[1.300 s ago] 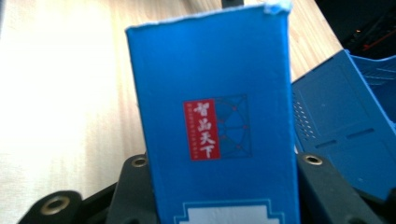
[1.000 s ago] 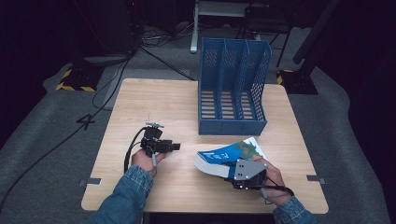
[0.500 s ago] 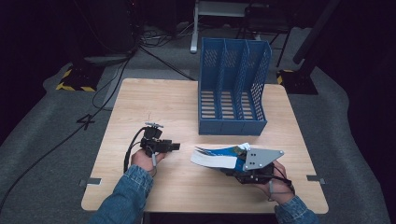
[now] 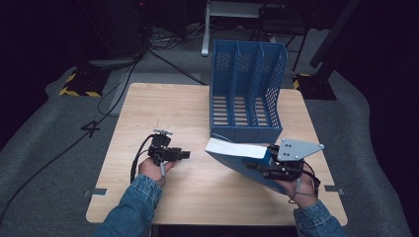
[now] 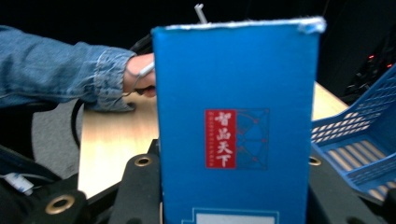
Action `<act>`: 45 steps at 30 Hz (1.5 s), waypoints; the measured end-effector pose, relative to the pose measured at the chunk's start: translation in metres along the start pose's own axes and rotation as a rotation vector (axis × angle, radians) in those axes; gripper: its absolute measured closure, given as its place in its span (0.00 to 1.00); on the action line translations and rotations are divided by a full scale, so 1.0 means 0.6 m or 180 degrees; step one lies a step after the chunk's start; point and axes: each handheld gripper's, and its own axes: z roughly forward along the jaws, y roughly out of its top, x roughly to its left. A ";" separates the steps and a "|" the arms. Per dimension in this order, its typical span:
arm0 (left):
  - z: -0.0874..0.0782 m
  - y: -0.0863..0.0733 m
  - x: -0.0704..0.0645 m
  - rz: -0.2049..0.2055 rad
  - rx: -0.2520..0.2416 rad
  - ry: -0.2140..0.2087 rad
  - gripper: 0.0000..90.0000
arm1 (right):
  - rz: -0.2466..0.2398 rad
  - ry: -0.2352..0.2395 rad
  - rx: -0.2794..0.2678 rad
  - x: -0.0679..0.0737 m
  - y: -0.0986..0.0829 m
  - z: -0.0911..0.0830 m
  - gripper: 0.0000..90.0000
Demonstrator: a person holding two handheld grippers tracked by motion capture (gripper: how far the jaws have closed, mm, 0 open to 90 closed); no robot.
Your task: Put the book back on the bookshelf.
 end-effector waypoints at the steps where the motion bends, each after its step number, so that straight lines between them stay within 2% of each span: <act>1: 0.000 0.000 0.000 0.0006 0.0006 0.0000 0.52 | 0.0000 0.0000 0.0000 0.000 0.000 0.000 0.68; 7: 0.000 0.000 0.001 -0.0007 0.0002 -0.0002 0.52 | 0.0091 -0.0064 -0.0184 -0.013 0.015 -0.012 0.68; 11: -0.001 0.000 0.002 -0.0011 0.0005 0.0001 0.52 | 0.0243 -0.0061 -0.0317 -0.023 0.017 -0.009 0.68; 15: -0.001 0.000 0.006 -0.0005 0.0009 0.0012 0.52 | 0.0308 -0.0139 -0.0368 -0.026 0.023 -0.002 0.68; 17: -0.001 0.000 0.008 0.0042 0.0019 0.0139 0.52 | 0.0345 -0.0217 -0.0369 -0.030 0.031 0.001 0.68; 18: 0.000 0.000 0.008 0.0093 0.0056 0.0266 0.52 | 0.0356 -0.0246 -0.0363 -0.032 0.034 0.002 0.68; 21: 0.003 -0.002 0.010 0.0393 0.0103 0.0753 0.53 | 0.0384 -0.0340 -0.0342 -0.039 0.046 0.006 0.68; 25: 0.003 -0.004 0.021 0.0608 0.0135 0.1120 0.52 | 0.0383 -0.0465 -0.0305 -0.048 0.061 0.011 0.68; 27: 0.004 -0.005 0.025 0.0640 0.0138 0.1191 0.52 | 0.0382 -0.0510 -0.0314 -0.053 0.068 0.013 0.68; 30: 0.007 -0.006 0.032 0.0621 0.0142 0.1220 0.52 | 0.0420 -0.0570 -0.0343 -0.062 0.080 0.015 0.68; 34: 0.009 -0.006 0.038 0.0685 0.0147 0.1301 0.52 | 0.0412 -0.0650 -0.0359 -0.073 0.100 0.020 0.68; 37: 0.009 -0.006 0.043 0.0704 0.0116 0.1308 0.51 | 0.0417 -0.0683 -0.0387 -0.078 0.110 0.021 0.68; 45: 0.010 -0.005 0.048 0.0743 0.0057 0.1308 0.50 | 0.0550 -0.0806 -0.0724 -0.101 0.138 0.028 0.68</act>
